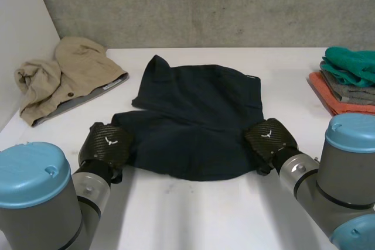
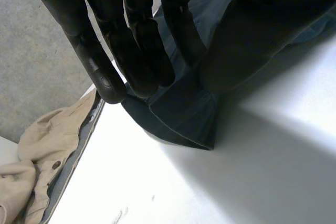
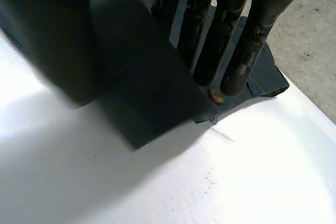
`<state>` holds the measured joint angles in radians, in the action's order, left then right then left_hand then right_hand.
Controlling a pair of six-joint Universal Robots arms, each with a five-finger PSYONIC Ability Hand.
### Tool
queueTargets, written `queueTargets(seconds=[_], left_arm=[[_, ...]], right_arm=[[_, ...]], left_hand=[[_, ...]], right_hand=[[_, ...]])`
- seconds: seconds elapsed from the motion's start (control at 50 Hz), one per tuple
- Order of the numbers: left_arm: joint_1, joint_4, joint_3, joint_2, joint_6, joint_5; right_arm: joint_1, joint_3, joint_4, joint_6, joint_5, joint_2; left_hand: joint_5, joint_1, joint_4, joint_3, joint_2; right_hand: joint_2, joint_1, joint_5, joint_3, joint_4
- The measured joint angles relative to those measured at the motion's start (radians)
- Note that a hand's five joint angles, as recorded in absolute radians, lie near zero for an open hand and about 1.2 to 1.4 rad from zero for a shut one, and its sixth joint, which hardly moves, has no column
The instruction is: Fold the laundry.
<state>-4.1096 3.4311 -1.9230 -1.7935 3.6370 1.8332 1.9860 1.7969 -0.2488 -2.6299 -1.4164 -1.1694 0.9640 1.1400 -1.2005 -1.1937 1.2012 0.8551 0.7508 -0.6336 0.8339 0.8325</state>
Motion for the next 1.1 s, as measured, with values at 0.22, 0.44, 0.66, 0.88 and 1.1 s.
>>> queueTargets(seconds=[0.22,0.44,0.66,0.88,1.1], left_arm=[[0.002,0.001,-0.003,0.001,0.000,-0.001],[-0.027,-0.003,0.000,0.006,0.005,-0.069],[-0.081,-0.010,0.034,-0.089,0.000,-0.205],[-0.094,0.005,0.087,-0.166,0.000,-0.210],[-0.082,-0.094,-0.063,0.064,0.014,-0.163]], right_arm=[[-0.012,0.031,-0.043,-0.006,0.016,-0.007],[-0.012,0.045,-0.040,0.003,0.018,-0.027],[-0.013,0.048,-0.041,0.006,0.018,-0.026],[-0.013,0.047,-0.037,0.039,0.023,-0.044],[-0.012,0.017,0.139,0.257,0.058,-0.133]], left_hand=[[0.000,0.000,0.000,0.000,0.000],[-0.916,-0.925,0.978,0.960,-0.975],[-0.873,-0.872,0.935,0.924,-0.934],[-0.205,-0.135,0.258,0.238,-0.239],[0.009,0.010,0.005,0.005,-0.005]], right_hand=[[0.321,0.250,-0.345,0.340,0.357],[0.321,0.250,-0.345,0.340,0.357],[0.321,0.250,-0.345,0.340,0.357],[0.321,0.250,-0.345,0.340,0.357],[0.321,0.250,-0.345,0.340,0.357]])
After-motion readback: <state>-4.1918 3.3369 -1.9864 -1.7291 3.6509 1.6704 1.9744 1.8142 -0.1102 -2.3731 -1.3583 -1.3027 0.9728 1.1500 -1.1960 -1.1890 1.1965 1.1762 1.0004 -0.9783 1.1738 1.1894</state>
